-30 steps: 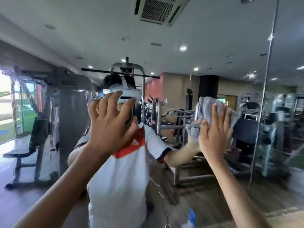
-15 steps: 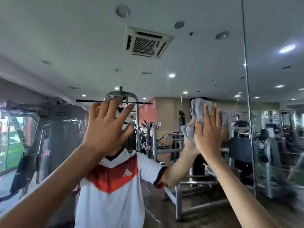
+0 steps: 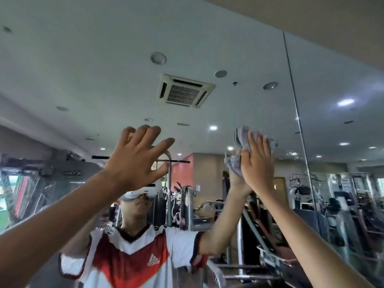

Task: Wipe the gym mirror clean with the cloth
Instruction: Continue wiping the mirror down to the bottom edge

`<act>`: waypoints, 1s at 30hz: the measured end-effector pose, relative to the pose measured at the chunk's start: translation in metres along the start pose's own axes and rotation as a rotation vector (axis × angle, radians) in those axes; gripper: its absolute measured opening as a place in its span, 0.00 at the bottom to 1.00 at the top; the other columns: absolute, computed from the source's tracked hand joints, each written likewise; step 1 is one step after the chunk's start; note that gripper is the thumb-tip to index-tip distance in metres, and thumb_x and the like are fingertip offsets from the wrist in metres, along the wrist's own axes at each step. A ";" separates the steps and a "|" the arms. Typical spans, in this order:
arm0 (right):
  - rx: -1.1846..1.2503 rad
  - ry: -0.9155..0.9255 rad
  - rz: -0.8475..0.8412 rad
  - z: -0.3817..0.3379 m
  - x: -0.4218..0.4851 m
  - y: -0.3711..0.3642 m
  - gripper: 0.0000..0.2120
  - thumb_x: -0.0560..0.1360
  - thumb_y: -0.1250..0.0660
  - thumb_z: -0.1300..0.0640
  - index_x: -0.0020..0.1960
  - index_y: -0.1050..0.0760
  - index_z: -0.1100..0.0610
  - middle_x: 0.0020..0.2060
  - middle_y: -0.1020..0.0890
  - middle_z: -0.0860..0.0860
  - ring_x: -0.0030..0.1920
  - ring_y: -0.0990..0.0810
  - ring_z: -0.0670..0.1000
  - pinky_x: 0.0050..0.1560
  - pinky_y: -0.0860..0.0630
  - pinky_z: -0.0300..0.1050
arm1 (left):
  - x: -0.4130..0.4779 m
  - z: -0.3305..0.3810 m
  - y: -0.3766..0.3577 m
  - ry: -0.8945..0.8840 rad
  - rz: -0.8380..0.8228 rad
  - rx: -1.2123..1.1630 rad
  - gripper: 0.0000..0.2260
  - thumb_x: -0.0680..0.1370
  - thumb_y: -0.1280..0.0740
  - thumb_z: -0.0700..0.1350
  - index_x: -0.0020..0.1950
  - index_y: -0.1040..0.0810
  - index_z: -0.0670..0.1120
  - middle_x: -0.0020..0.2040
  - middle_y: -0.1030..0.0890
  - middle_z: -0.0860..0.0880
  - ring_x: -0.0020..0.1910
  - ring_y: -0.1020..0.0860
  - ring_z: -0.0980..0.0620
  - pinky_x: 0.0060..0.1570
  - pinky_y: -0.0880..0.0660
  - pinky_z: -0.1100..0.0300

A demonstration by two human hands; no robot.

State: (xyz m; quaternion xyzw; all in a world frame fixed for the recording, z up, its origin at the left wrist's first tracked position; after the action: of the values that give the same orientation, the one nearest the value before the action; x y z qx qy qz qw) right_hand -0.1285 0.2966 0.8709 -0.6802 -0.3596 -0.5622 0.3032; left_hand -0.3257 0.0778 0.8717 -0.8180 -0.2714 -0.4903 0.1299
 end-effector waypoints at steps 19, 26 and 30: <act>-0.024 0.281 -0.029 -0.103 0.080 -0.012 0.34 0.77 0.61 0.44 0.80 0.45 0.53 0.79 0.45 0.50 0.80 0.51 0.49 0.77 0.55 0.47 | 0.065 -0.068 0.001 0.209 0.045 0.009 0.26 0.77 0.47 0.61 0.70 0.26 0.52 0.64 0.26 0.42 0.72 0.32 0.39 0.66 0.46 0.44; 0.009 0.272 -0.041 -0.017 0.070 -0.002 0.30 0.78 0.55 0.46 0.80 0.44 0.51 0.80 0.46 0.47 0.80 0.52 0.46 0.76 0.45 0.61 | 0.061 -0.067 -0.006 0.201 0.038 0.030 0.27 0.79 0.48 0.60 0.75 0.29 0.51 0.72 0.27 0.38 0.76 0.34 0.39 0.69 0.47 0.43; 0.032 -0.176 0.050 -0.024 0.136 0.005 0.28 0.81 0.52 0.50 0.80 0.44 0.53 0.80 0.44 0.52 0.80 0.49 0.52 0.77 0.49 0.59 | 0.060 -0.070 -0.003 0.232 0.090 0.023 0.30 0.79 0.48 0.61 0.81 0.39 0.53 0.79 0.39 0.39 0.78 0.39 0.42 0.72 0.49 0.44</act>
State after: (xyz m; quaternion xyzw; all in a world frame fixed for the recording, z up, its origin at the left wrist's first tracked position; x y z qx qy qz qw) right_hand -0.1229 0.2945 1.0086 -0.7310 -0.3766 -0.4866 0.2951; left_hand -0.3564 0.0660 0.9576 -0.7656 -0.2229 -0.5723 0.1916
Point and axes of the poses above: each hand's wrist, its own x-axis towards the middle knuckle, its own y-axis out of the back of the hand, z = x × y, the point moved 10 cm from there along x, towards the middle knuckle
